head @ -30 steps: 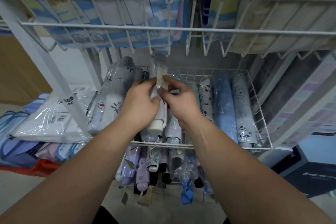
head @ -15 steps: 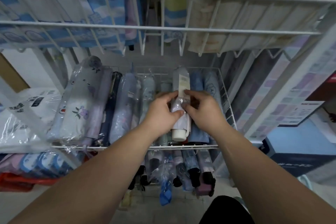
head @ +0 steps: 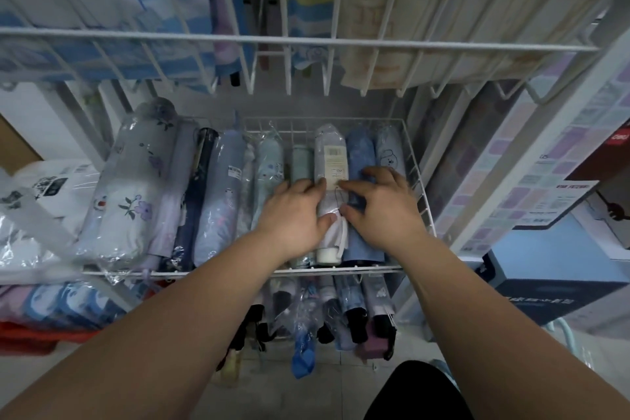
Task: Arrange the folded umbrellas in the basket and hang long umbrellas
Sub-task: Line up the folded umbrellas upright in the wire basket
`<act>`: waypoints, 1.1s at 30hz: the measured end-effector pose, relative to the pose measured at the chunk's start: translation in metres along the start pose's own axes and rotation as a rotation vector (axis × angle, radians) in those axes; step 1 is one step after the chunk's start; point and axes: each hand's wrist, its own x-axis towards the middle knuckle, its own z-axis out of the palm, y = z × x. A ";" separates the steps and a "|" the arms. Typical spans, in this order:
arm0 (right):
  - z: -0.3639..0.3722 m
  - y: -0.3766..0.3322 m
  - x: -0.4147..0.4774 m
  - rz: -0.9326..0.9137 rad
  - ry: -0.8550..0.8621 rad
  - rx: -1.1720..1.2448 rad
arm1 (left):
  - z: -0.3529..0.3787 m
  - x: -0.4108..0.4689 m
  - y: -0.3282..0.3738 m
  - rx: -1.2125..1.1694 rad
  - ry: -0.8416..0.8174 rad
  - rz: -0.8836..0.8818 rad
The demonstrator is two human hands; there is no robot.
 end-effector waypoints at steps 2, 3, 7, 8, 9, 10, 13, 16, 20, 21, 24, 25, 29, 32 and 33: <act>-0.002 -0.013 0.000 0.022 0.001 -0.039 | -0.011 -0.014 -0.011 -0.018 0.051 -0.011; -0.002 -0.022 0.001 0.024 0.026 -0.044 | -0.017 -0.021 -0.021 -0.027 0.104 -0.018; 0.004 -0.073 0.011 -0.050 0.132 0.095 | -0.052 -0.052 -0.069 0.095 0.358 -0.076; 0.008 -0.089 0.014 -0.092 0.135 0.175 | -0.062 -0.059 -0.080 0.123 0.417 -0.122; 0.010 -0.107 0.016 -0.131 0.114 0.273 | -0.073 -0.065 -0.090 0.147 0.476 -0.169; 0.011 -0.126 0.019 -0.153 0.068 0.383 | -0.083 -0.071 -0.100 0.167 0.528 -0.215; 0.019 -0.178 0.027 -0.127 -0.112 0.736 | -0.104 -0.083 -0.127 0.167 0.501 -0.384; 0.033 -0.218 0.031 -0.062 -0.258 1.033 | -0.110 -0.087 -0.146 0.077 0.327 -0.491; 0.040 -0.241 0.029 -0.055 -0.271 1.074 | -0.109 -0.094 -0.149 -0.062 0.289 -0.463; 0.041 -0.242 0.029 -0.040 -0.271 1.096 | -0.109 -0.095 -0.148 -0.104 0.302 -0.451; 0.041 -0.236 0.028 -0.044 -0.301 1.183 | -0.109 -0.094 -0.144 -0.157 0.347 -0.412; 0.039 -0.233 0.027 -0.049 -0.297 1.193 | -0.109 -0.093 -0.141 -0.165 0.361 -0.401; 0.018 -0.215 0.028 -0.108 -0.184 1.183 | -0.110 -0.083 -0.115 -0.286 0.449 -0.359; -0.001 -0.181 0.026 -0.122 -0.105 1.199 | -0.106 -0.070 -0.090 -0.479 0.494 -0.302; -0.004 -0.167 0.025 -0.127 -0.071 1.176 | -0.100 -0.064 -0.083 -0.575 0.482 -0.277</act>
